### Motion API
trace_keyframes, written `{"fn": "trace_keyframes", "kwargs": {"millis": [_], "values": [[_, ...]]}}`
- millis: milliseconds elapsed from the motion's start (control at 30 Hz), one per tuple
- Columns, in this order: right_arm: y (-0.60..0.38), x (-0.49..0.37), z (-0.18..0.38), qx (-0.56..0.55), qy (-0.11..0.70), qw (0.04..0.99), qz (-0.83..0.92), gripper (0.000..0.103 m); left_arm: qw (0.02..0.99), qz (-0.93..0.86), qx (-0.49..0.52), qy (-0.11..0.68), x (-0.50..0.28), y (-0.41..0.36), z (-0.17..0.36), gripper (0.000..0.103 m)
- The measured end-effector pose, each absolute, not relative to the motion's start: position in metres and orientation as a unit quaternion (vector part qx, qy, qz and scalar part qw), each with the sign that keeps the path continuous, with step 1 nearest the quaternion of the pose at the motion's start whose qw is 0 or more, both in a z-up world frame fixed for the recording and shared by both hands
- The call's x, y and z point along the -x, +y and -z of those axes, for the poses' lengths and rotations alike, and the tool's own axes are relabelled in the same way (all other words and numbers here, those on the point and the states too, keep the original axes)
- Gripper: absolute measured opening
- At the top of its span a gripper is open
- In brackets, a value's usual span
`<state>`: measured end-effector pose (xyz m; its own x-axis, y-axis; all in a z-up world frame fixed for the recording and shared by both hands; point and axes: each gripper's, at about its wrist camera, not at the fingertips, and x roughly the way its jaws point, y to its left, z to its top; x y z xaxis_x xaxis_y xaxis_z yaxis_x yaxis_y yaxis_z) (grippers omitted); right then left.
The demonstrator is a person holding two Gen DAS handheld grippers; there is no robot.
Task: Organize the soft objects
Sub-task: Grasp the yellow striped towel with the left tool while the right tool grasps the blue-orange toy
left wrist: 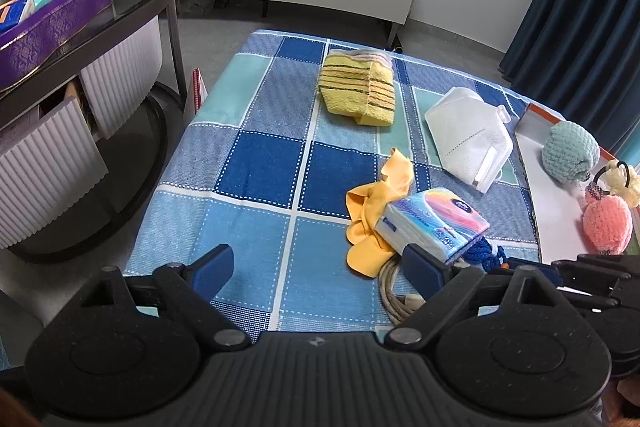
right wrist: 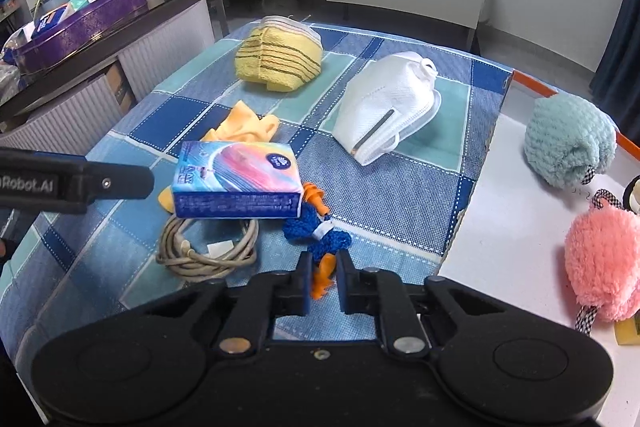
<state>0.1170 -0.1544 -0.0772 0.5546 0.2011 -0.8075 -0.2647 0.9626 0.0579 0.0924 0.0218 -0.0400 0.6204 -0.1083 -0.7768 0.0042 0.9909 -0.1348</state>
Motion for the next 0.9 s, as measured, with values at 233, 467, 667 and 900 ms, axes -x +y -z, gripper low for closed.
{"fn": "trace_keyframes", "kwargs": {"millis": [233,467,667,900], "values": [[-0.167,-0.111,0.061,0.019,0.43,0.894,-0.12,0.011,0.904,0.036,0.054,0.423,-0.107,0.019,0.034,0.093],[-0.186,-0.104,0.031,-0.01,0.384,0.916,-0.114,0.011,0.918,0.036,0.034,0.392,-0.148,0.007,0.023,0.101],[-0.203,-0.101,0.006,-0.033,0.344,0.932,-0.109,0.011,0.924,0.021,0.016,0.382,-0.2,-0.007,0.028,0.103],[-0.216,-0.1,-0.005,-0.042,0.328,0.938,-0.099,0.011,0.916,0.03,-0.013,0.399,-0.24,-0.025,0.051,0.068]]}}
